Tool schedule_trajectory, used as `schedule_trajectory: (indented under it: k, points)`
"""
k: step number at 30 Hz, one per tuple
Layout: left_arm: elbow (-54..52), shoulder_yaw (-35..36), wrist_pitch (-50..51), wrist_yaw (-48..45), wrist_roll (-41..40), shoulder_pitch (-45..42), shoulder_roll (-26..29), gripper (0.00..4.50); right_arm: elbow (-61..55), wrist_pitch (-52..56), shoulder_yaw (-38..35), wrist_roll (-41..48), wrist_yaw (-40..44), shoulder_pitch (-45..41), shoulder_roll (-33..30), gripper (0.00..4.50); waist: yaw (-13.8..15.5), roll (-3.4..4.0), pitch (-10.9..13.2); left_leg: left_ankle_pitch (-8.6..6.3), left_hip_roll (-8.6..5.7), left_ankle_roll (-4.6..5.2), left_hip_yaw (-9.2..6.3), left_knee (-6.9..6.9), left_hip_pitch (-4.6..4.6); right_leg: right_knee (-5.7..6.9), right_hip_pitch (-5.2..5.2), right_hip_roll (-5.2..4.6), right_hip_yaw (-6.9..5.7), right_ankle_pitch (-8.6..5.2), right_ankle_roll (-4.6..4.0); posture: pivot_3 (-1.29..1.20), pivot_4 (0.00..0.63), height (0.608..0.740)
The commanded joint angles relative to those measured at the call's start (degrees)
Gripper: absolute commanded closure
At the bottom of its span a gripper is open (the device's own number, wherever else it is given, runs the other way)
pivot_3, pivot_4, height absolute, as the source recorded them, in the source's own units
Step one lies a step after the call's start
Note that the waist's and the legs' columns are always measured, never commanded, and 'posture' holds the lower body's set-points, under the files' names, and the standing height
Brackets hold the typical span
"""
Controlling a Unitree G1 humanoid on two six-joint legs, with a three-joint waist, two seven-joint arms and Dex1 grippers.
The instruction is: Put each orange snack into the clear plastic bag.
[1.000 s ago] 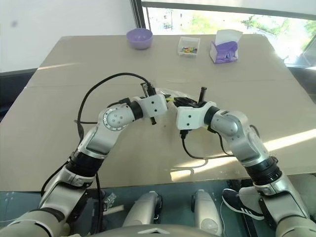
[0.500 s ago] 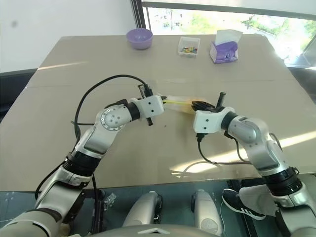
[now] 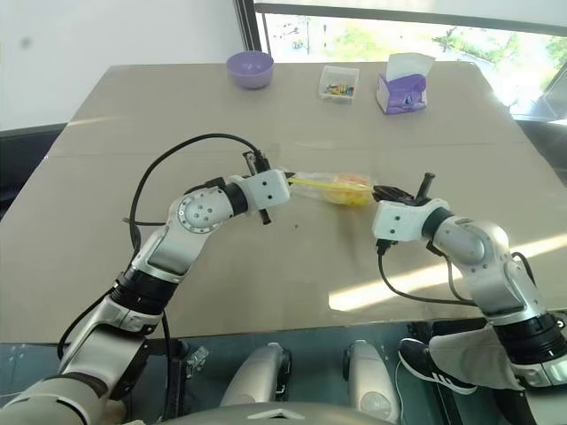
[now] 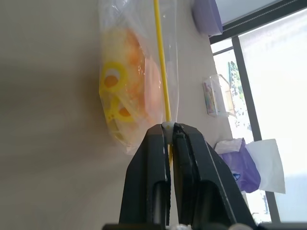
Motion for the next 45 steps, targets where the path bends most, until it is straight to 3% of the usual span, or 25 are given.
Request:
schedule_trajectory:
  k: [1, 7, 15, 19, 26, 29, 32, 36, 39, 45]
  points:
    - [0.14, 4.31, 0.73, 1.79, 0.17, -0.56, 1.88, 4.50, 1.39, 0.87, -4.74, -0.24, -1.05, 0.90, -2.07, 4.40, 0.00, 0.00, 0.00, 0.00, 0.00, 0.00, 0.01, 0.00, 0.00, 0.00, 0.00, 0.00, 0.00, 0.00, 0.00, 0.00, 0.150, 0.740]
    - [-0.30, 5.57, -0.38, 1.29, -2.84, -1.39, 1.16, 4.50, -0.13, 2.15, -6.03, 2.65, 0.05, -0.86, -1.62, 4.40, -0.01, 0.00, 0.00, 0.00, 0.00, 0.00, 0.01, 0.00, 0.00, 0.00, 0.00, 0.00, 0.00, 0.00, 0.00, 0.00, 0.150, 0.740]
    - [1.85, 15.04, 0.44, -7.02, -23.30, -8.93, -1.20, 4.50, -3.55, 9.78, -14.28, 18.45, 7.39, -11.17, -3.43, 4.40, -0.03, 0.00, 0.02, 0.00, 0.00, 0.00, -0.02, 0.02, -0.01, 0.01, 0.00, -0.01, -0.01, 0.00, 0.00, 0.00, 0.150, 0.740]
    - [3.33, 17.01, 1.73, -8.89, -27.13, -12.97, -0.46, 4.50, -1.89, 10.70, -14.63, 21.15, 9.31, -17.11, -5.32, 4.40, -0.03, 0.00, 0.01, 0.00, 0.00, 0.00, -0.03, 0.00, -0.01, -0.03, 0.02, -0.01, -0.03, 0.00, 0.00, 0.00, 0.150, 0.740]
    - [10.65, 13.09, -1.27, -6.05, -21.83, -14.24, -1.52, 4.50, 8.57, 6.90, -10.44, 19.16, 8.39, -20.24, -3.54, 4.40, -0.01, -0.01, 0.01, 0.00, -0.01, 0.00, 0.01, 0.00, -0.02, -0.05, 0.02, -0.01, -0.01, 0.00, 0.00, 0.00, 0.150, 0.740]
    - [21.44, 12.60, -9.82, 2.05, -16.87, -19.43, -4.38, 4.50, 20.75, -2.42, -6.38, 11.64, 2.48, -23.88, -2.81, 4.40, 0.01, -0.02, 0.03, 0.00, -0.03, 0.00, 0.03, 0.02, -0.02, -0.03, 0.01, -0.01, 0.00, 0.01, 0.00, 0.00, 0.150, 0.740]
    - [26.21, 12.91, -18.08, 5.99, -14.39, -21.68, -4.81, 4.50, 23.79, -7.08, -5.76, 9.78, -0.68, -25.09, -2.00, 4.40, -0.03, -0.03, 0.05, 0.01, -0.04, -0.01, 0.04, 0.03, -0.13, -0.02, -0.10, -0.02, 0.02, 0.02, 0.01, 0.00, 0.150, 0.740]
    - [23.72, 10.38, -24.10, 2.73, -12.80, -15.18, -2.77, 4.50, 20.04, -10.53, -5.34, 7.79, -2.65, -18.00, -2.10, 4.40, -0.33, 0.03, -0.05, 0.14, -0.02, -0.24, 0.12, -0.25, -0.14, -0.11, -0.22, -0.02, 0.12, 0.00, 0.01, 0.00, 0.150, 0.740]
    - [17.38, 6.81, -26.46, 1.07, -10.00, -3.32, -0.88, 4.50, 12.29, -8.80, -4.73, 7.84, -2.98, -5.38, -0.35, 4.40, -0.16, 0.04, -0.06, 0.13, -0.02, -0.24, 0.18, -0.47, -0.22, -0.12, -0.32, -0.03, 0.16, 0.00, 0.01, 0.00, 0.150, 0.740]
    - [11.02, 5.36, -22.46, -4.43, -12.20, 6.18, 0.67, 4.50, 3.75, -4.15, -3.73, 10.05, -0.97, 4.86, 3.07, 4.40, 0.11, 0.12, 0.07, -0.03, -0.09, 0.05, 0.19, 0.13, -0.91, 0.04, -0.91, -0.10, 0.21, 0.06, 0.14, 0.00, 0.150, 0.740]
